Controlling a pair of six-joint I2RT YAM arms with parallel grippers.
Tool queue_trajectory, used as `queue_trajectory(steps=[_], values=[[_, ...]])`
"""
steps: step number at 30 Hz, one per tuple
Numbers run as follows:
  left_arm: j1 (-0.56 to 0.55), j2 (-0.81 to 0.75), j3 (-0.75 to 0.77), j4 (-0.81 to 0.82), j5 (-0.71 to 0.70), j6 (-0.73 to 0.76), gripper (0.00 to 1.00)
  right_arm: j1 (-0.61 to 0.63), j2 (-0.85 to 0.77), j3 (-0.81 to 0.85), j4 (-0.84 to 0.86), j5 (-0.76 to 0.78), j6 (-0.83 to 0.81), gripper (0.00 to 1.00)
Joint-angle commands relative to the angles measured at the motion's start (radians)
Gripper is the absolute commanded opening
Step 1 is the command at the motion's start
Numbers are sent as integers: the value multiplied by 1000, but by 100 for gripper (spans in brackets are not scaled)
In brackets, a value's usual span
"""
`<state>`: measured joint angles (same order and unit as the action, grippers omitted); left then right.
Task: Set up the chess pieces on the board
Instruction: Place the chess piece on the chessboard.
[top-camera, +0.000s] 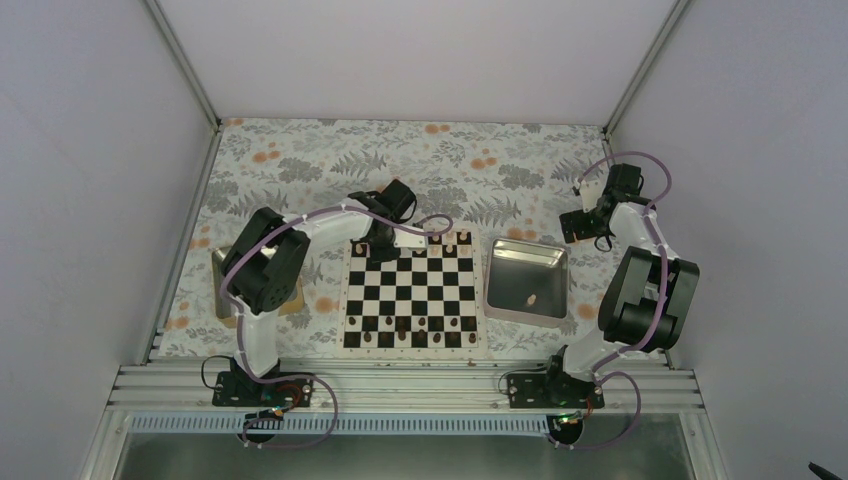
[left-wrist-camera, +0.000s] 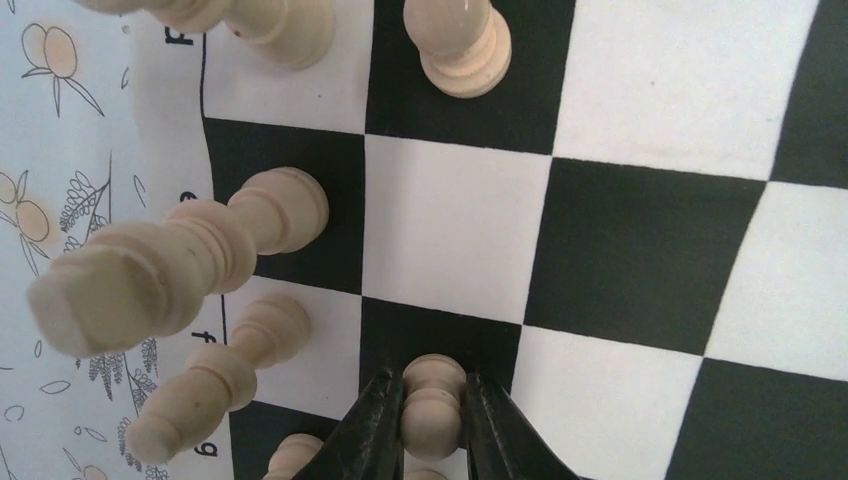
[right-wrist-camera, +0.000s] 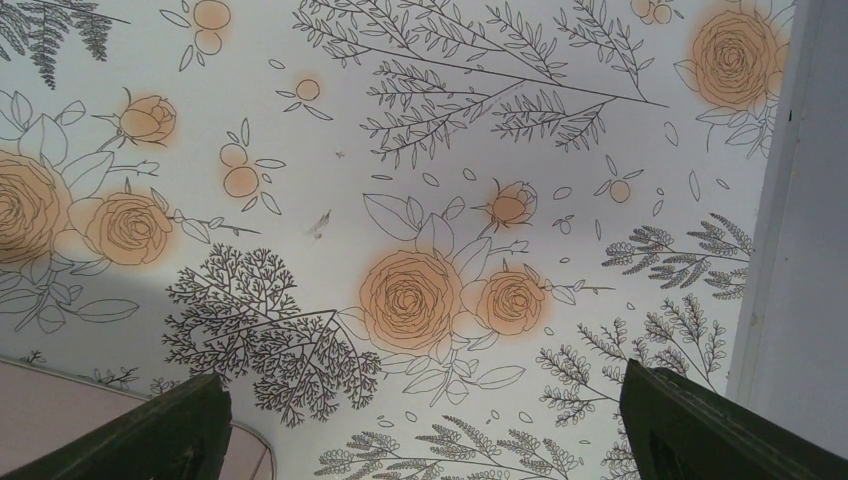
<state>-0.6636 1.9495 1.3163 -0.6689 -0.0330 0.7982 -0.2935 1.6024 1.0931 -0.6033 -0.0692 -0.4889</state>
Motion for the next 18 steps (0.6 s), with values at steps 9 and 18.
queue_trajectory(steps=[9,18], values=[[7,10,26,14,5,11,16,10,13,-7,11,6,-6,100],[7,3,16,6,-2,12,24,8,10,-5,9,5,-7,100]])
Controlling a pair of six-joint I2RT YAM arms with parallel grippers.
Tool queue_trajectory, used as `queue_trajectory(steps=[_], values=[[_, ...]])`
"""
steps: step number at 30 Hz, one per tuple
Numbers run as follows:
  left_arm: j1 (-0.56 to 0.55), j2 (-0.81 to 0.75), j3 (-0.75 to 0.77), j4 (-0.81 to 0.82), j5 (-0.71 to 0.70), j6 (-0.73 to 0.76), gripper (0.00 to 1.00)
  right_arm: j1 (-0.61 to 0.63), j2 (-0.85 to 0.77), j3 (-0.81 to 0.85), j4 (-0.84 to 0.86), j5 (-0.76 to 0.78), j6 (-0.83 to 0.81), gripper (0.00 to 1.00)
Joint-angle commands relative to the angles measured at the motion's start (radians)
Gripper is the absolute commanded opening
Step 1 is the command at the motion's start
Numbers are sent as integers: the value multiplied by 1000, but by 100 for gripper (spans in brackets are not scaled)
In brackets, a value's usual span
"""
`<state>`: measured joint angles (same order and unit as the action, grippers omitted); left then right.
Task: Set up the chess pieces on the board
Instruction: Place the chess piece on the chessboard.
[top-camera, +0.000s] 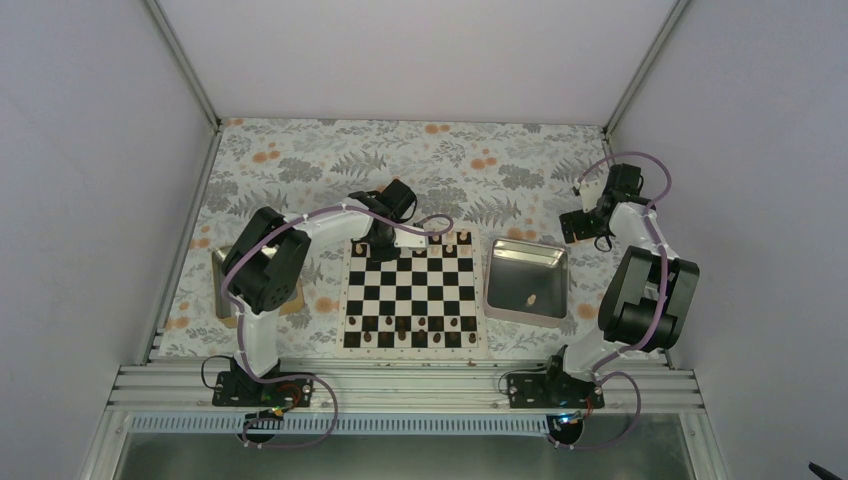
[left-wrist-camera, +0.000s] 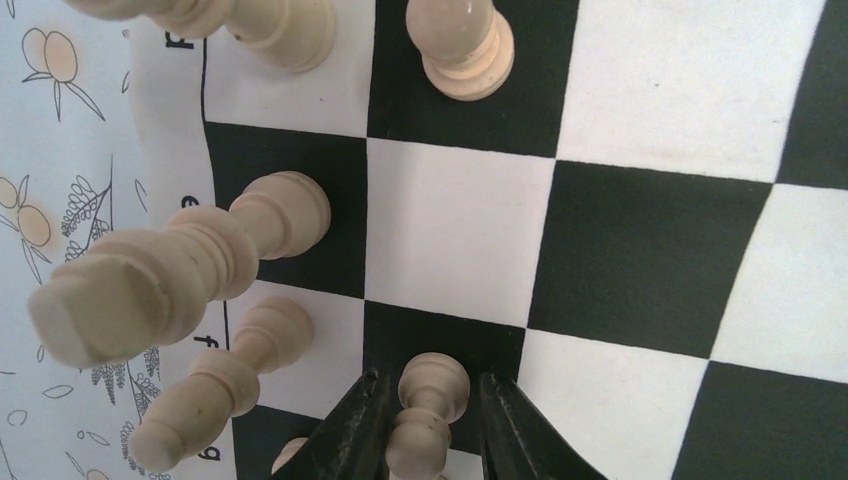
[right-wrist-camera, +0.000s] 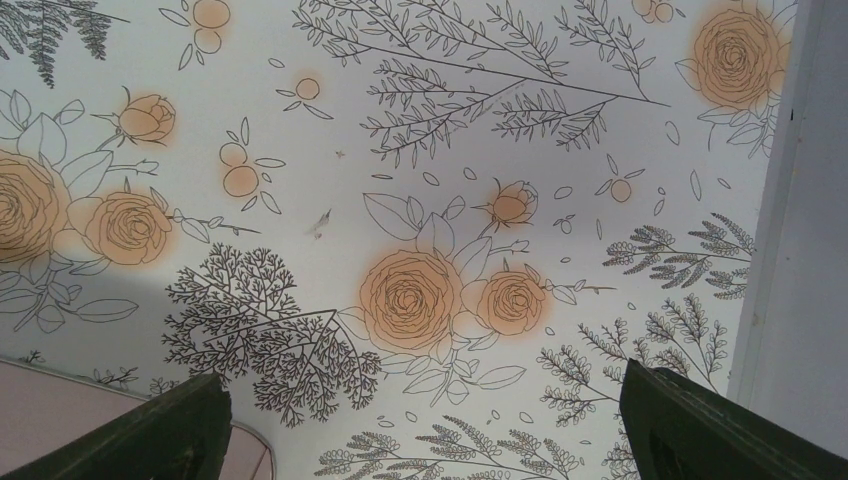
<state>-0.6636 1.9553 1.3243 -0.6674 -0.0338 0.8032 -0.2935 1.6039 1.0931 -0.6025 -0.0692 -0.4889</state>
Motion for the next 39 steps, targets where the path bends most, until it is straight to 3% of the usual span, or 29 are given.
queue_trajectory(steps=[1,9,27,32,36,38,39], values=[[7,-6,8,6,-3,6,25,9,8,-6,9,5,-8,100],[7,-25,16,-13,-20,1,37,9,4,-3,5,-1,-8,100],[-38,-189,152,-268,-15,-7,38,11,-30,6,-11,-21,-13,100],[-42,-264,239,-275,-82,-37,39,39,-82,15,-101,-48,-136,100],[2,-355,205,-153,-230,-49,65,97,-157,12,-251,-35,-287,99],[56,-386,176,-99,-251,-47,90,108,-189,21,-310,-17,-330,97],[86,-399,160,-76,-253,-45,98,111,-200,29,-343,-15,-347,95]])
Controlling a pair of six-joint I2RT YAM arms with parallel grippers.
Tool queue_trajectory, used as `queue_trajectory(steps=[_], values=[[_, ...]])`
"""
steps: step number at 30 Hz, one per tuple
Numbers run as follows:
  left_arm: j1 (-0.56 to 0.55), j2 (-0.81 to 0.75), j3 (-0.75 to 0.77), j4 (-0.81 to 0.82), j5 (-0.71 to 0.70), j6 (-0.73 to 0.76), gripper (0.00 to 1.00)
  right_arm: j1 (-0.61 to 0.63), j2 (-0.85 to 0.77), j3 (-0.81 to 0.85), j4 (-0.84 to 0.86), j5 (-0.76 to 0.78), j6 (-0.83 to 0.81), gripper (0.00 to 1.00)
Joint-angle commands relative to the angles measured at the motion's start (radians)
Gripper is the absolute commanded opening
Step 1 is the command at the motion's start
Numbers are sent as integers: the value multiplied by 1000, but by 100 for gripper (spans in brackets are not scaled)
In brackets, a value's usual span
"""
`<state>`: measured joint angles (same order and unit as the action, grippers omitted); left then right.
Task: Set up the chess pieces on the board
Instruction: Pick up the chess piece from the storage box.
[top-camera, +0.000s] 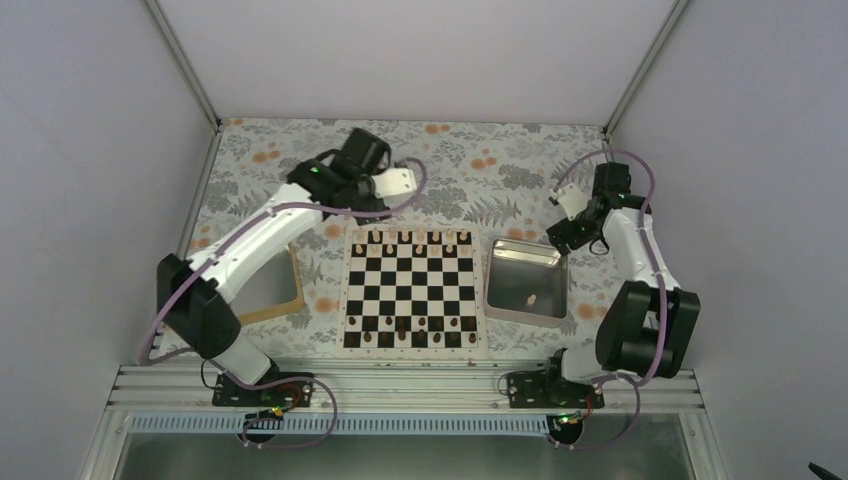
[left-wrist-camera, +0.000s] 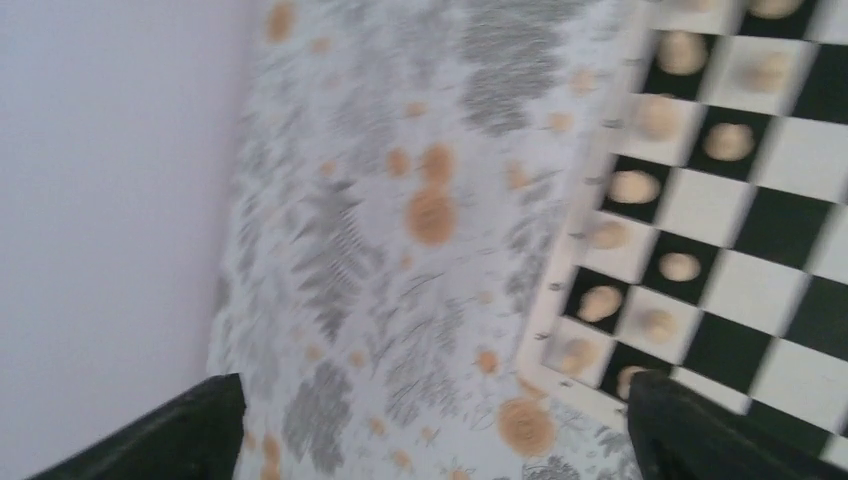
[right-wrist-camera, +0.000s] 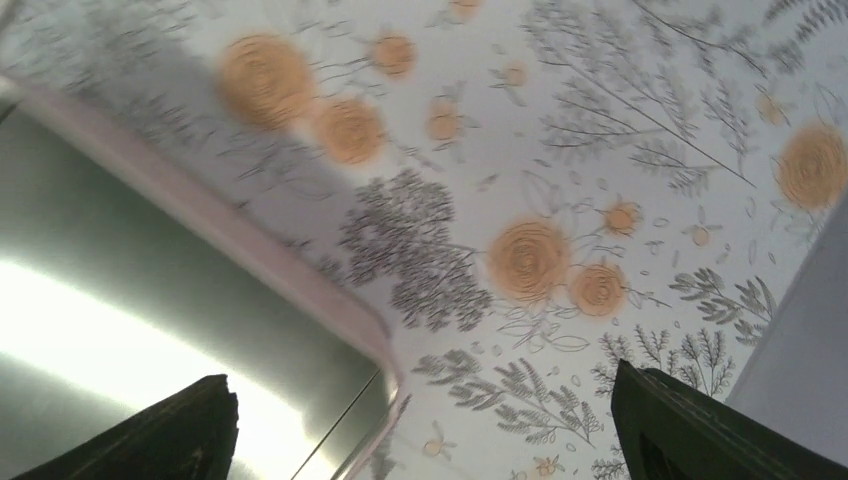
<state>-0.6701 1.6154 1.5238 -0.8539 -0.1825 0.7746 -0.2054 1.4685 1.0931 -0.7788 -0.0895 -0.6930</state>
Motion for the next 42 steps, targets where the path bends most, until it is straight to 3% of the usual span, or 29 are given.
queue_trajectory(steps=[1,4,10,15,27,37,42], values=[[127,-69,-58,129,-100,-13,100,26,-74,36,-195,3,-160,92],[243,-79,-92,185,-84,-20,100,36,-100,36,-272,-5,-196,83],[561,-52,-107,328,11,-126,100,83,-145,-75,-397,-28,-249,77],[693,-39,-149,449,23,-174,100,149,-169,-169,-354,-20,-215,73],[758,7,-161,503,23,-265,100,273,-156,-315,-214,21,-177,73],[757,-18,-185,507,10,-268,100,278,-84,-332,-115,46,-156,49],[757,-21,-183,499,24,-271,100,279,-84,-322,-128,28,-156,43]])
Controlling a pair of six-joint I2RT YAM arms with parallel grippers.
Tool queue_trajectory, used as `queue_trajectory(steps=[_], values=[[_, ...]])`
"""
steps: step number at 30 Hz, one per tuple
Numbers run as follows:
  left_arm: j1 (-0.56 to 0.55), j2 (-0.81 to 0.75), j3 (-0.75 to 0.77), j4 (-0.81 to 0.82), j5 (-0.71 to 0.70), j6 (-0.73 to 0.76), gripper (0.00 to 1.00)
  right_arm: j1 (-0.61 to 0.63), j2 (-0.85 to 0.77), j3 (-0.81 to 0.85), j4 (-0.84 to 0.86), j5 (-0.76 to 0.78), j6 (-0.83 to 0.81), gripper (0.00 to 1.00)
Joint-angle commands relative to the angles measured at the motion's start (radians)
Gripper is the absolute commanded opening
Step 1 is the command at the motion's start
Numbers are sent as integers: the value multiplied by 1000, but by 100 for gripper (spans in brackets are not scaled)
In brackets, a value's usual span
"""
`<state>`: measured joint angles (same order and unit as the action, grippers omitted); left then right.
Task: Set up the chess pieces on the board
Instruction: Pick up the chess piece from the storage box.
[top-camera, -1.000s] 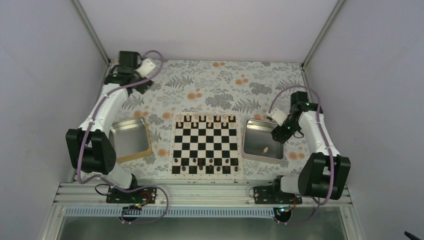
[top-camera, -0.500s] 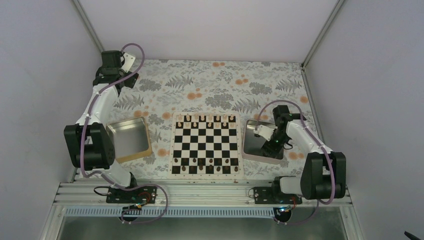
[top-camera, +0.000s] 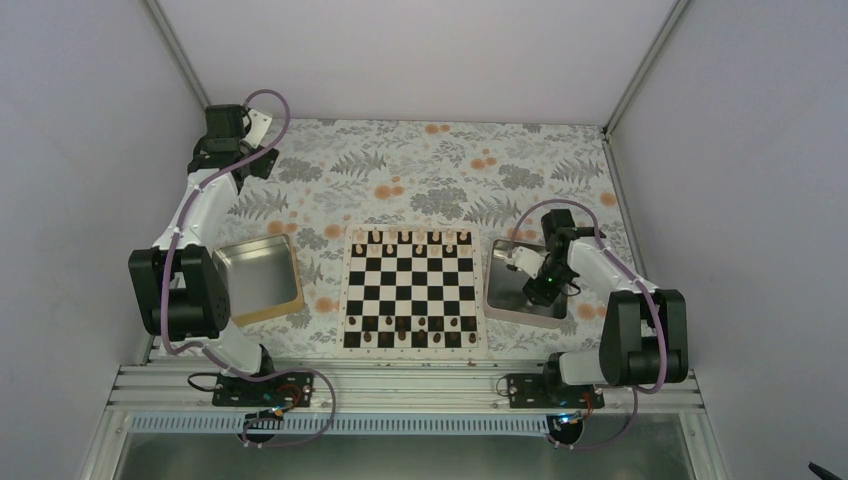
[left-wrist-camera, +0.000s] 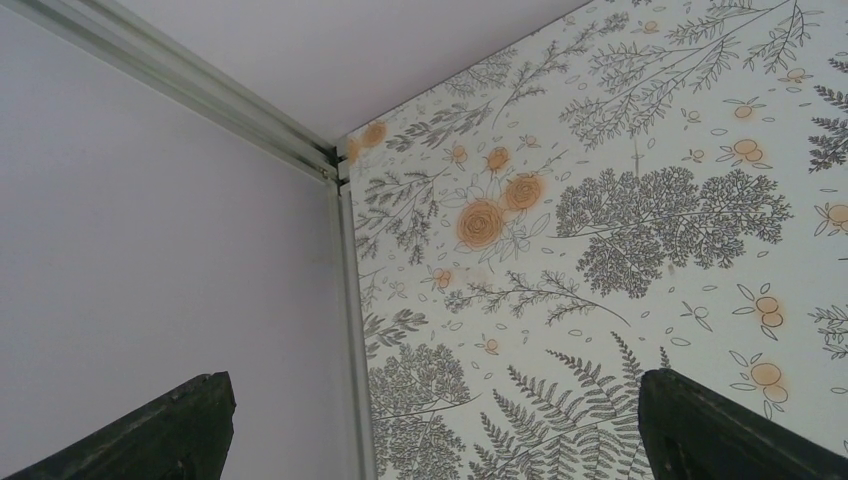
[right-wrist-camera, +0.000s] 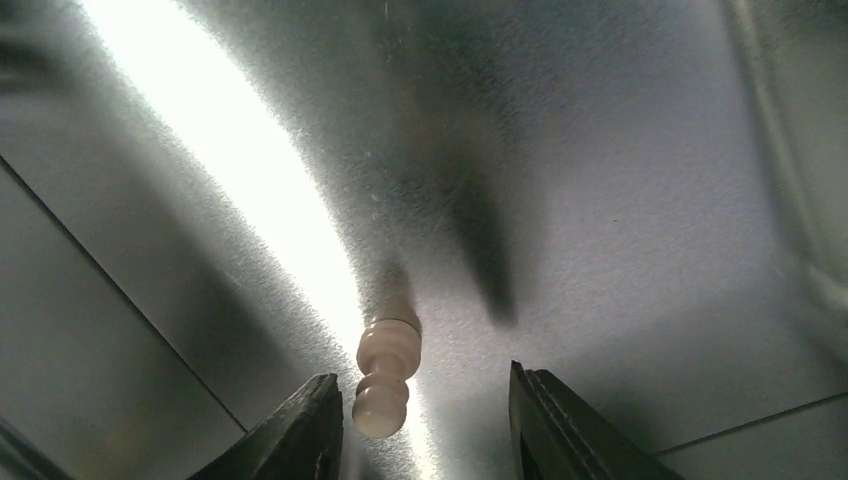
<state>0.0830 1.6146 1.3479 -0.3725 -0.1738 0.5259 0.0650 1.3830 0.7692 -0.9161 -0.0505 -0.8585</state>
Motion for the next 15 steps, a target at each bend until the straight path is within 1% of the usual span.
queue_trajectory(steps=[1,4,8,10,11,15], values=[[4,-21,-7,17,18,-23,100,9,-2,2,6,-17,7,42],[4,-21,-9,16,22,-23,100,9,-4,5,-3,-34,7,37],[5,-26,-13,14,34,-21,100,9,7,5,-4,-22,17,28],[4,-27,-13,12,36,-21,100,9,9,10,-5,-21,22,19],[4,-25,-13,12,37,-21,100,10,10,11,-8,-19,22,16],[4,-25,-15,13,40,-21,100,9,17,20,-11,-13,26,10]])
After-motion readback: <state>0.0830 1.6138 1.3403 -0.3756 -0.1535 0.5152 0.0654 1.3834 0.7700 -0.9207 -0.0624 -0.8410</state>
